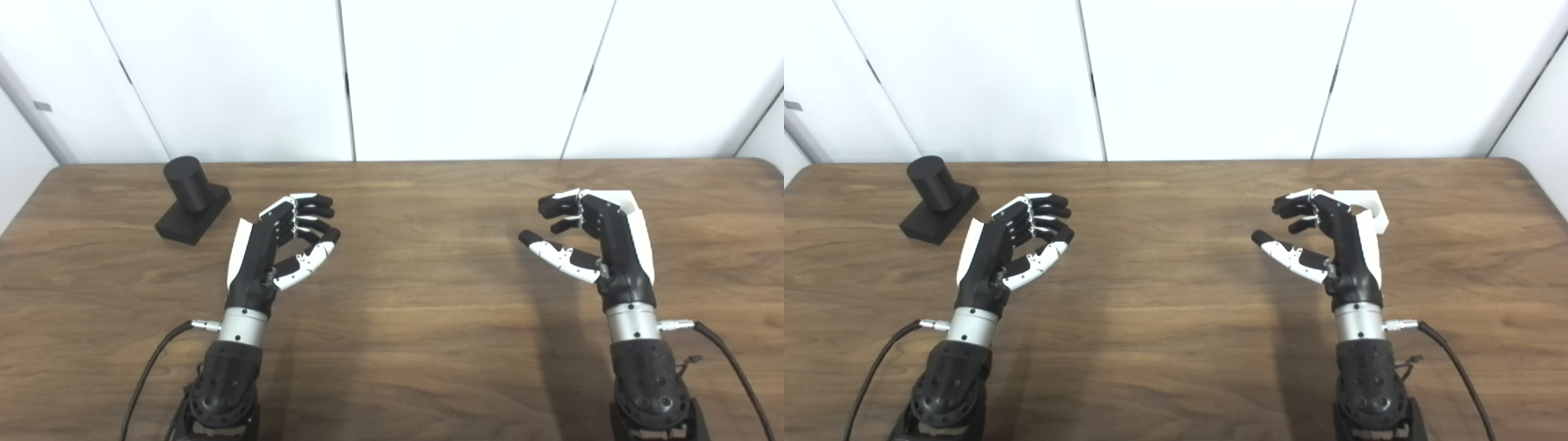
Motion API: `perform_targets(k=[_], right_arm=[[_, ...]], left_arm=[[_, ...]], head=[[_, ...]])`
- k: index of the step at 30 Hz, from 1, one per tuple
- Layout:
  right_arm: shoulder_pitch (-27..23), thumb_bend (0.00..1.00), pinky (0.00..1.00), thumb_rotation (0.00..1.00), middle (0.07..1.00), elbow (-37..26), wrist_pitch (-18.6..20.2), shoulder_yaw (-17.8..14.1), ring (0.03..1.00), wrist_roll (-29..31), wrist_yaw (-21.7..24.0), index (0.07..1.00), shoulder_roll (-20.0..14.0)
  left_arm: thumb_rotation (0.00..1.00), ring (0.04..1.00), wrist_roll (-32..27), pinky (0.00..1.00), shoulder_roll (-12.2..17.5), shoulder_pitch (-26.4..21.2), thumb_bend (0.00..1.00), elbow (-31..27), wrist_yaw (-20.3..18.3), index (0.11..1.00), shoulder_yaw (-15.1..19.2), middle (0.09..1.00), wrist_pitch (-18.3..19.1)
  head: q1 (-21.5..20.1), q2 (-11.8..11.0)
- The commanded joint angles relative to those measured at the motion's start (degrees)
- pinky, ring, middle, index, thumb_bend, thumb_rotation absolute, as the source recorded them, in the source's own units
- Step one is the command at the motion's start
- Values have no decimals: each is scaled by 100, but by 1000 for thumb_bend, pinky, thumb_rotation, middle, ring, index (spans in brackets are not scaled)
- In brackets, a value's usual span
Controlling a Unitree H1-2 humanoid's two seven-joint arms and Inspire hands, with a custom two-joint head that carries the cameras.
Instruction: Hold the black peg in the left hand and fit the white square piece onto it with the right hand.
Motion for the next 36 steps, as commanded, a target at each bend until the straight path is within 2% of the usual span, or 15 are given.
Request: perform_targets(k=[1, 8, 13, 15, 16, 18, 23, 27, 36], right_arm=[[-135, 496, 490, 131, 618, -164, -154, 6, 597, 21, -12, 493, -17], [-141, 496, 478, 130, 619, -71, -244, 10, 591, -10, -60, 492, -18], [-114, 496, 469, 129, 611, -46, -353, 3, 581, 0, -65, 492, -60], [-95, 496, 465, 128, 608, -35, -378, -23, 579, 0, -70, 492, -94], [-89, 496, 468, 129, 608, -32, -379, -34, 580, -7, -71, 492, -109], [-71, 496, 472, 128, 610, -10, -445, -81, 583, 66, -48, 492, -171], [-29, 494, 479, 125, 619, 11, -587, -173, 594, 334, 37, 491, -315], [-15, 494, 504, 125, 622, -71, -408, -252, 609, 502, 68, 491, -326], [9, 492, 503, 116, 625, -362, -70, -233, 619, 599, 144, 490, -254]], left_arm=[[133, 570, -35, 480, 14, -208, 488, -90, 10, 641, 3, 634, -197], [68, 575, -60, 484, 22, -220, 459, 1, -12, 634, -19, 632, -314], [94, 574, 25, 488, -8, -202, 463, 54, 29, 632, -54, 631, -367], [98, 573, 25, 485, -68, -176, 469, 25, 39, 630, -77, 631, -274], [78, 573, 28, 480, -92, -166, 484, 8, 39, 551, -88, 630, -229], [66, 571, 46, 475, -172, -147, 491, -26, 42, 511, -136, 629, -175], [63, 580, 161, 486, -354, -131, 495, -6, 84, 497, -268, 629, -171], [63, 579, 331, 486, -446, -158, 495, 76, 157, 497, -352, 625, -231], [63, 583, 375, 495, -543, -174, 495, 151, 222, 496, -368, 620, -246]], head=[[-8, 3], [100, -133], [339, -190], [723, -263], [775, -272], [1215, -374], [1771, -519], [2049, -607], [2159, -694]])
